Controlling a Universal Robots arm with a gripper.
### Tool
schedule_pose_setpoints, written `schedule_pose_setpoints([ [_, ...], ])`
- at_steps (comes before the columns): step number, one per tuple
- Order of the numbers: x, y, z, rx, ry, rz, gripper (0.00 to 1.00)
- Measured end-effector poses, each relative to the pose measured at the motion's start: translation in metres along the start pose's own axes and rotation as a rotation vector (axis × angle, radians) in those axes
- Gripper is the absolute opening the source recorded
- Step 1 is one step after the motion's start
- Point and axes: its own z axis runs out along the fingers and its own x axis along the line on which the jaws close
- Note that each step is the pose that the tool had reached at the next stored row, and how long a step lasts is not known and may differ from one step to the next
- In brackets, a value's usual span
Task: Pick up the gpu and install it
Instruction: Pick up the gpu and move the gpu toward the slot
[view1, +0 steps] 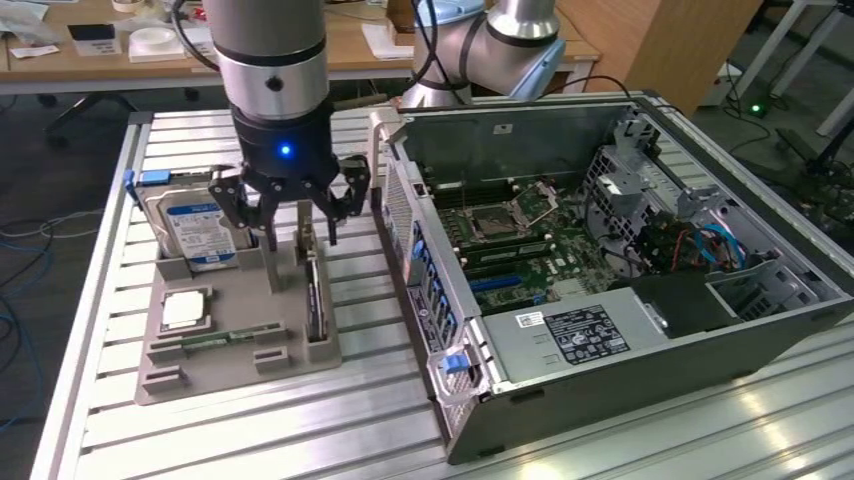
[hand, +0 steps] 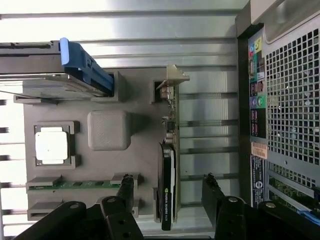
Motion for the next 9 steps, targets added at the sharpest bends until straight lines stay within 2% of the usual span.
schedule_pose_setpoints([
  [9, -0.002, -0.0026, 0.0164, -0.0002, 0.0005, -0.006, 0.66],
])
